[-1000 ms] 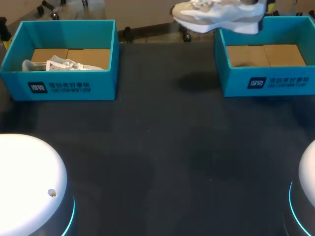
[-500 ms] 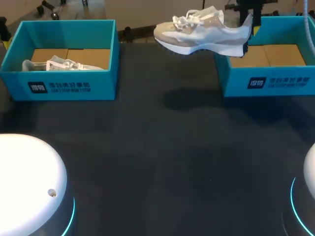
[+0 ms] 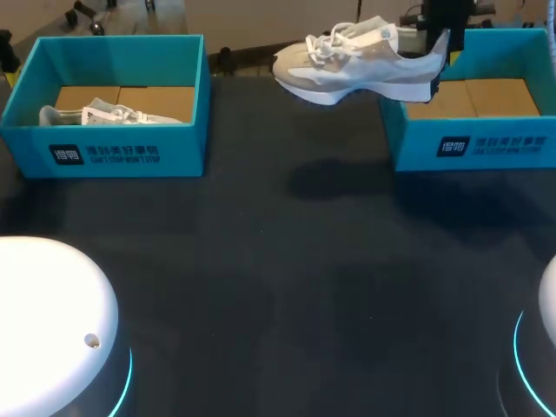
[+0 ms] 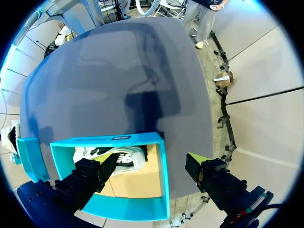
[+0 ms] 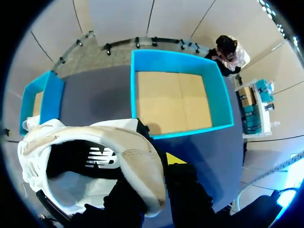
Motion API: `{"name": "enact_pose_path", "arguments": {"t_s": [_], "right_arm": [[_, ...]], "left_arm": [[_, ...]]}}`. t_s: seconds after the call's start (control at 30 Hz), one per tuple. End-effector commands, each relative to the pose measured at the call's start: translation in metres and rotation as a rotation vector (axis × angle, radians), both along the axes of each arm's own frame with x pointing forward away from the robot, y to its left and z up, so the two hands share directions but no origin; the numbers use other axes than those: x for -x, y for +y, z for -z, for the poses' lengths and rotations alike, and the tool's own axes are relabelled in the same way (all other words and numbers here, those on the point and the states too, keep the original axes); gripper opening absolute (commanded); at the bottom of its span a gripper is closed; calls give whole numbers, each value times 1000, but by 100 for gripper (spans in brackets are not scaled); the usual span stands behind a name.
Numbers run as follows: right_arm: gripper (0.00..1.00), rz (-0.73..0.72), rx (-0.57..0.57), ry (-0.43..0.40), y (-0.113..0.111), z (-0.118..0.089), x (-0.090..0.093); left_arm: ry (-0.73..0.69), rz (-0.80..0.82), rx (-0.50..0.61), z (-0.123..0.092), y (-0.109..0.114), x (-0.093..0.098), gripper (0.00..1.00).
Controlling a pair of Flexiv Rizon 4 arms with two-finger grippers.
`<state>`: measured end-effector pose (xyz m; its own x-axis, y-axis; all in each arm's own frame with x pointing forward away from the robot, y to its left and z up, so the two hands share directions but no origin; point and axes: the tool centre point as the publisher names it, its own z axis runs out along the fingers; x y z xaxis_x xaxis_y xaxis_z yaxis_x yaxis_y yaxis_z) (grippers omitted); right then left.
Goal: Take the shoe out of the shoebox, open the shoe tongue, remove and reinsert the insole, then place the shoe into the shoebox
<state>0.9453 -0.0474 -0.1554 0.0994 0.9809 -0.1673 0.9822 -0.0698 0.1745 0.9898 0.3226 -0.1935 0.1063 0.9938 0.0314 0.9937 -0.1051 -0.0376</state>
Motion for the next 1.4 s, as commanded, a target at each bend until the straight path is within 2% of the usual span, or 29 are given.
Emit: {"name": "enact_pose_path", "arguments": {"t_s": [0.03,0.17,0.4,0.6,0.7,1.27,1.4], "right_arm": [[0,-25,-43,-28,8,25,22],[0,-3,-52,-4,29,40,48],[0,54,4,-2,78,57,93],[0,68,1,18,114,75,123],[0,86,-16,33,125,79,135],[0,86,-16,33,125,79,135],[0,139,12,63,142,95,163]], "left_arm": [[-4,1,-1,0,0,2,100],[-4,1,-1,0,0,2,100],[-4,1,-1,0,0,2,100],[-4,1,-1,0,0,2,100],[-4,1,-1,0,0,2,100],[-4,1,-1,0,0,2,100],[-4,1,-1,0,0,2,100]]}}
